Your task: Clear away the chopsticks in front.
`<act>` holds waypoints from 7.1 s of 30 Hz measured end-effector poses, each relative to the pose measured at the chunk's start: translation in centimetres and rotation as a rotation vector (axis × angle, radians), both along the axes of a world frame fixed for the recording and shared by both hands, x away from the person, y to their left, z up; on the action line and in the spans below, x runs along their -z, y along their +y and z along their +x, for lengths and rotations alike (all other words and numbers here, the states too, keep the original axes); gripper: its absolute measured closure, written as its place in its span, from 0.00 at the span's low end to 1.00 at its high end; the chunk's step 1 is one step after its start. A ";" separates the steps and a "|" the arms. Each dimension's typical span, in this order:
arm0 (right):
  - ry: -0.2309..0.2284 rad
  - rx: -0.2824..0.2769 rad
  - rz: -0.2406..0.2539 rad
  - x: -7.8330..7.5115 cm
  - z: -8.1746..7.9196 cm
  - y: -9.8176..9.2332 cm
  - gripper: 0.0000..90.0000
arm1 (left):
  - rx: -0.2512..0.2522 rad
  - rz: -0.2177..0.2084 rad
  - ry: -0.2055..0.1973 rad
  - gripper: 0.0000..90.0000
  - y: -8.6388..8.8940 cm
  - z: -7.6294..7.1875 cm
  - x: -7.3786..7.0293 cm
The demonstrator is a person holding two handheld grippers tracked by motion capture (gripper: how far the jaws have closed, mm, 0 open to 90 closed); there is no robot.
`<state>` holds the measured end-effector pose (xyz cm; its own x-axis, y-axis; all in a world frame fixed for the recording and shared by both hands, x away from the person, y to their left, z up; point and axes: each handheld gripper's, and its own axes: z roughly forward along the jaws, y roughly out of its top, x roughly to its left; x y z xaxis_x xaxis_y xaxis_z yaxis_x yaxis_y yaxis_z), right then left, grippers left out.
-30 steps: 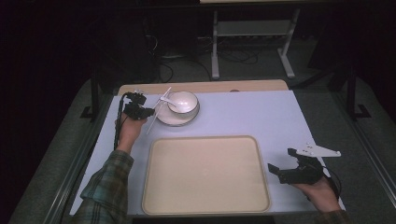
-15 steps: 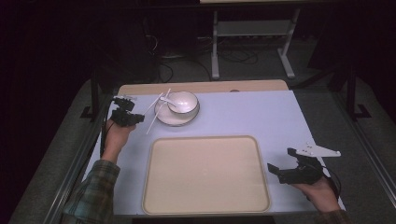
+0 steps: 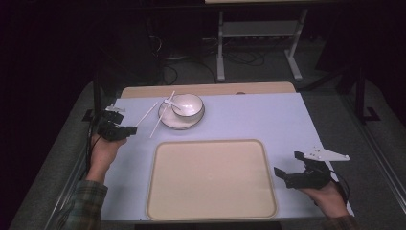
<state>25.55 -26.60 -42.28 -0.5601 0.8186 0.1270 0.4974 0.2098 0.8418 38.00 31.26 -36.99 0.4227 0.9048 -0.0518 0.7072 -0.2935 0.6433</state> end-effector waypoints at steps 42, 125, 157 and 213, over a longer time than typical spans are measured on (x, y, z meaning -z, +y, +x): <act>-0.019 -0.015 -0.004 -0.2 -0.2 0.2 0.00 | 0.281 -0.140 -0.014 0.94 -9.3 -8.8 2.1; -0.009 -0.011 -0.018 0.1 0.0 0.1 0.00 | 0.480 -0.081 0.061 1.00 -18.6 -1.5 4.9; -0.008 -0.015 -0.013 0.1 0.0 0.2 0.00 | 0.433 -0.052 0.076 0.99 -18.4 0.8 6.9; -0.011 -0.009 -0.015 0.1 0.0 0.1 0.00 | 0.247 -0.031 0.080 0.99 -7.7 -2.2 6.3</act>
